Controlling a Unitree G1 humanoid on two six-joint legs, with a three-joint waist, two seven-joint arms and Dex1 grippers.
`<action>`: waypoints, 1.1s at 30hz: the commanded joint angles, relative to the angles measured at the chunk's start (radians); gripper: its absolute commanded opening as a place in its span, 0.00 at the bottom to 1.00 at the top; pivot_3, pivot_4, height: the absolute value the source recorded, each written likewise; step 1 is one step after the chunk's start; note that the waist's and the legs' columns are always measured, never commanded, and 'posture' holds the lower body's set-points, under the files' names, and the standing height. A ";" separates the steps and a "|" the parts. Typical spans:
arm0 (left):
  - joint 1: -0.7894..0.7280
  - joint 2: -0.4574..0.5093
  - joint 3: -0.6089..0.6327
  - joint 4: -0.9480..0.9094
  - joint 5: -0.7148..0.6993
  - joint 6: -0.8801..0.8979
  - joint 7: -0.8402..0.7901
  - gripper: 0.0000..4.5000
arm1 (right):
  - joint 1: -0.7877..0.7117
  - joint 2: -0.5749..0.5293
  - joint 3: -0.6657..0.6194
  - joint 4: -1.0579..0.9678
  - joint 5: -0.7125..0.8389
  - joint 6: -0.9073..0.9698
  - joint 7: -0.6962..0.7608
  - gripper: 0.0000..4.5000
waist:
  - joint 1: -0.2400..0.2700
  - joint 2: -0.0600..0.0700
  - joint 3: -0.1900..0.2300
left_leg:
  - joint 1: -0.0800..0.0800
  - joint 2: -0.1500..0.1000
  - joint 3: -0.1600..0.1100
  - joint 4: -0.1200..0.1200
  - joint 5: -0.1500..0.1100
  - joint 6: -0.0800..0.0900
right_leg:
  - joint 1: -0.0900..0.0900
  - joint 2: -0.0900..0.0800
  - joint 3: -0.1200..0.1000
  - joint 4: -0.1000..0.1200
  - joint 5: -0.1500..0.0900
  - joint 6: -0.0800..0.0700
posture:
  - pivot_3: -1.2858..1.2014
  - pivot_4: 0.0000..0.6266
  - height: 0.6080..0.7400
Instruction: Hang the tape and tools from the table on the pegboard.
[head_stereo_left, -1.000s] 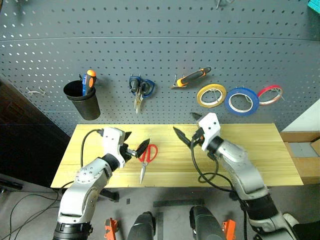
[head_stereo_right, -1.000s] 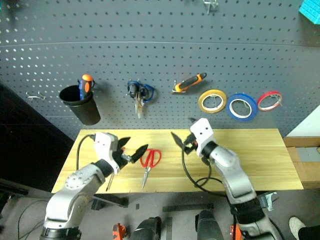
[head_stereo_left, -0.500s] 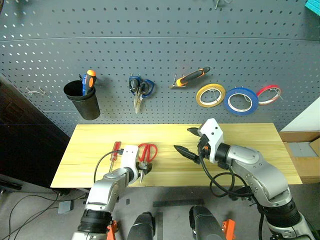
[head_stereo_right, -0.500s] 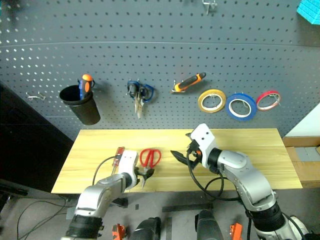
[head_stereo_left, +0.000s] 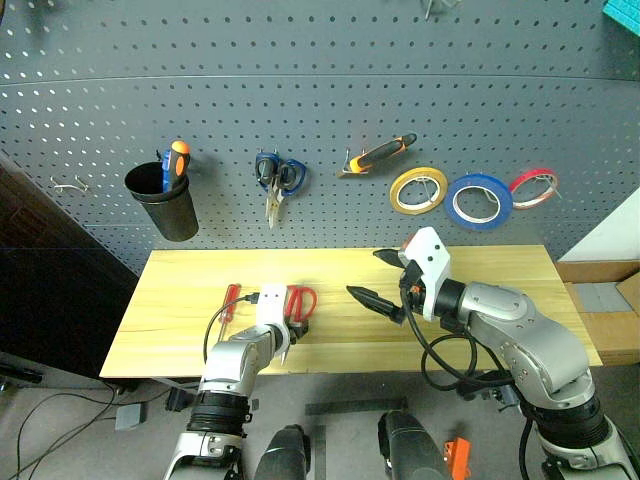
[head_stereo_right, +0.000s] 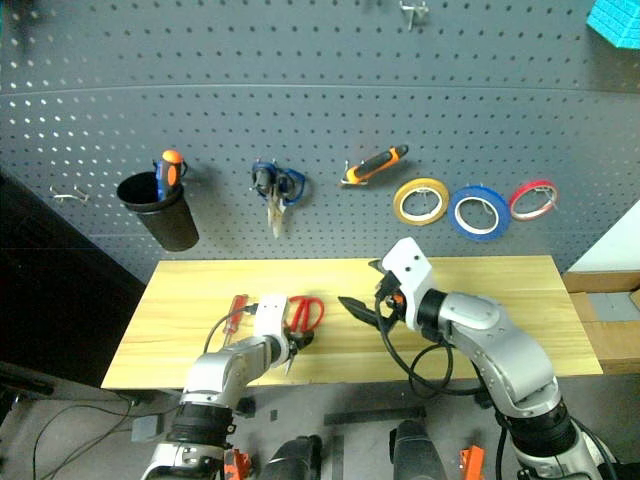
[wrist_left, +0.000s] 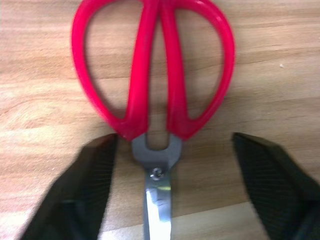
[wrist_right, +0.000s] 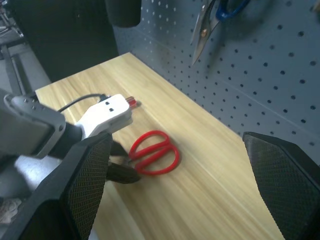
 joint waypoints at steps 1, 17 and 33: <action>0.024 0.004 0.000 -0.005 0.010 0.007 -0.010 0.46 | -0.017 0.008 -0.027 -0.016 0.021 0.004 -0.012 1.00 | 0.000 0.000 0.000 | 0.000 0.000 0.000 0.000 0.000 0.000 | 0.000 0.000 0.000 0.000 0.000 0.000 | 0.44 0.33 1.00; 0.125 0.062 0.048 -0.166 0.005 -0.186 -0.086 0.01 | 0.016 -0.038 0.000 -0.059 0.005 -0.056 0.032 1.00 | -0.007 0.000 0.000 | -0.001 0.000 0.000 0.000 0.000 0.000 | -0.001 0.000 0.000 0.000 0.000 0.000 | 0.43 0.31 1.00; 0.390 0.137 0.031 -0.636 0.189 -0.658 -0.058 0.01 | 0.089 -0.140 0.116 -0.078 -0.100 -0.298 0.142 1.00 | 0.000 -0.003 -0.001 | 0.000 0.000 0.004 0.000 0.000 -0.001 | -0.001 -0.002 0.001 -0.001 0.000 0.000 | 0.44 0.29 1.00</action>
